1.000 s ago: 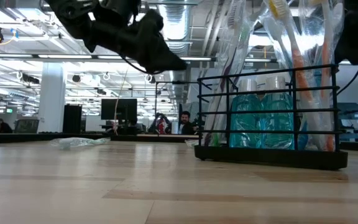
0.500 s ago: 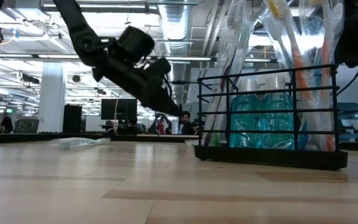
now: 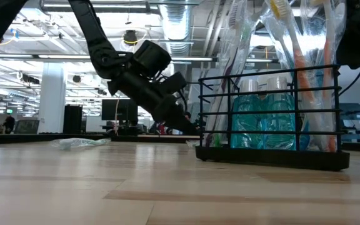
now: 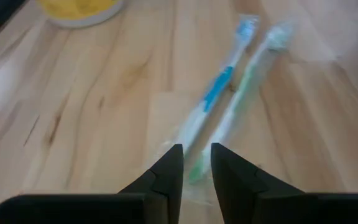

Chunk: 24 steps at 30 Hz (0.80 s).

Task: Pick & Place toothbrushing station
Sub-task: Put the right green toothbrush into the mesh organizer

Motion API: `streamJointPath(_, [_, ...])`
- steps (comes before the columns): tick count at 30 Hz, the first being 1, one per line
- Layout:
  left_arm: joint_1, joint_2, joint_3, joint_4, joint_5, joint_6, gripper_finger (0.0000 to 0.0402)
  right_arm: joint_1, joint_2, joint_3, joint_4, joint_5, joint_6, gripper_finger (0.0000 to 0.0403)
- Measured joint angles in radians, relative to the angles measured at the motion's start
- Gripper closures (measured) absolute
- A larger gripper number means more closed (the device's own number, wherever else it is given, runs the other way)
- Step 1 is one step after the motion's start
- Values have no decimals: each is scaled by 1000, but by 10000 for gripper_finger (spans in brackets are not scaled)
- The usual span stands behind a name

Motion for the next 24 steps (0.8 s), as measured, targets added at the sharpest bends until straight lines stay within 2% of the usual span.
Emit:
streamJointPath(9, [-15,0,0,-2,-16,45,298,0,0,0,-11,-1,26,289])
streamJointPath(24, [-18,17,-1,5,-18,86,295,0,0,0,-9,-1,26,289])
